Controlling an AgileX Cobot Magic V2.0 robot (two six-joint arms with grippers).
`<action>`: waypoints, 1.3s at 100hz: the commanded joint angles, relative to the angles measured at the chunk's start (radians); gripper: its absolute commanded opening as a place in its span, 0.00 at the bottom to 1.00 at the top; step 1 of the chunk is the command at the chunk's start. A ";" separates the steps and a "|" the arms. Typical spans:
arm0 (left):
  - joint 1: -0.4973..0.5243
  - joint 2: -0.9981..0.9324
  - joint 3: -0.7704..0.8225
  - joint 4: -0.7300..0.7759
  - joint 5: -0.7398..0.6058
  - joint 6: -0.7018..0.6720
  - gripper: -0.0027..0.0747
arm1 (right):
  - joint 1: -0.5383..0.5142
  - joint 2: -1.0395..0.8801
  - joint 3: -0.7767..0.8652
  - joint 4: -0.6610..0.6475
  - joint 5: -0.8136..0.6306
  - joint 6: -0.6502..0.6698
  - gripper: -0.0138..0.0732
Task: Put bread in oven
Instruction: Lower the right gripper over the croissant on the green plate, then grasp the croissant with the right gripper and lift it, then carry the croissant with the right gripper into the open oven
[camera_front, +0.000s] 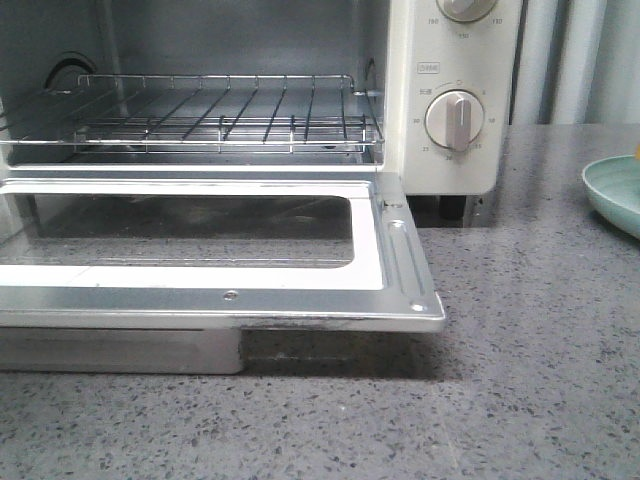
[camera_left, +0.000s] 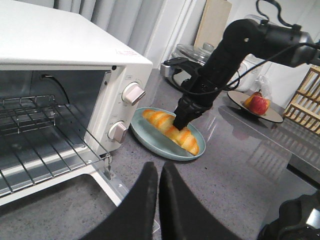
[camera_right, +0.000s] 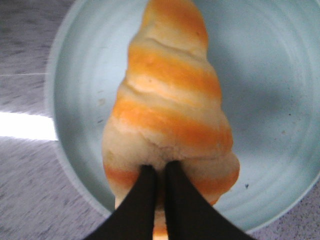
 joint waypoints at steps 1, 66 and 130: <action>-0.010 0.001 -0.036 0.007 -0.108 -0.008 0.01 | 0.053 -0.122 -0.024 -0.008 0.084 -0.019 0.08; 0.102 0.016 -0.099 0.147 -0.184 -0.008 0.01 | 0.593 -0.376 -0.024 0.024 0.084 -0.017 0.08; 0.311 0.158 -0.156 0.230 -0.226 -0.008 0.01 | 0.886 -0.004 -0.310 -0.206 0.071 -0.017 0.08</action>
